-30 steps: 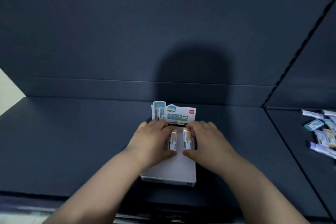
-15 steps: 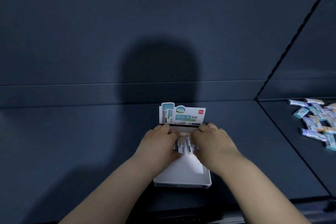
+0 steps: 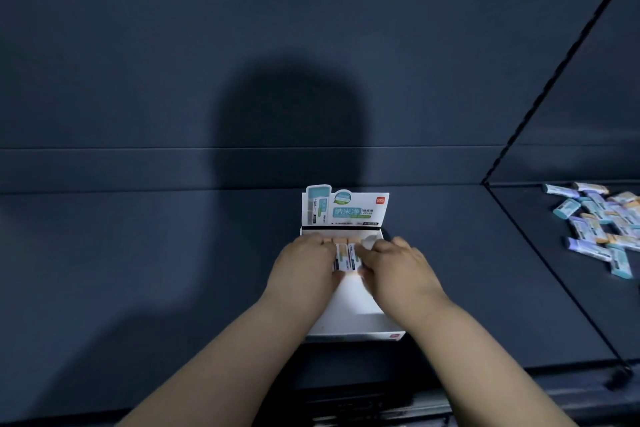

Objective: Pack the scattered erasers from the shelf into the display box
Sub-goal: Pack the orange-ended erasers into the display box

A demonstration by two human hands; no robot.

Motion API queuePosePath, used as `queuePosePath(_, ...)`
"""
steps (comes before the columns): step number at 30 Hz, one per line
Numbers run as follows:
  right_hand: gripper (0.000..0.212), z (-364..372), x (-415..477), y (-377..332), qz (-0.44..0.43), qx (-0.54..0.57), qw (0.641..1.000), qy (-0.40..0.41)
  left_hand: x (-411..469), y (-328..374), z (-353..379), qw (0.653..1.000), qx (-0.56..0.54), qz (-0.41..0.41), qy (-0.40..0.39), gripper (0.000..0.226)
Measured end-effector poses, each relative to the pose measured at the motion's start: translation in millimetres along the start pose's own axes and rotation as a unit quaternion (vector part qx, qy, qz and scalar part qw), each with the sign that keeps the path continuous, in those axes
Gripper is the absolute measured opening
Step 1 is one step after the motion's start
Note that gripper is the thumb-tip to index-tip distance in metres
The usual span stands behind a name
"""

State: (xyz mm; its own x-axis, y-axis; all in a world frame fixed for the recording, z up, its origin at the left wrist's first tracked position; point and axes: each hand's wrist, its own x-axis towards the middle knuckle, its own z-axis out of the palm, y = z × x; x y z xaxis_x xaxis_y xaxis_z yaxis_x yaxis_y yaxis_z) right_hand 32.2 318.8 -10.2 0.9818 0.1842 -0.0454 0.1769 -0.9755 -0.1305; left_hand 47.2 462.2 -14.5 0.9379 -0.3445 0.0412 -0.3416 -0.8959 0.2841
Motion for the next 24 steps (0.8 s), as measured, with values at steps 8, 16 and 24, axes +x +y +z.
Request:
queuePosePath(8,0.042,-1.3,-1.7,-0.1,0.003,-0.025,1.000,-0.001,-1.5,2.4,1.4,1.000,0.031,-0.003,0.002,0.033)
queuePosePath(16,0.031,-25.2,-15.1,-1.8,0.026,-0.047,0.995,0.080,-3.7,10.0,-13.3,0.996,0.090,0.020,0.009,0.041)
queuePosePath(24,0.043,-46.7,-40.0,44.4,0.025,0.021,0.999,0.043,-1.0,67.7,-19.8,0.983,0.162,0.077,0.033,0.033)
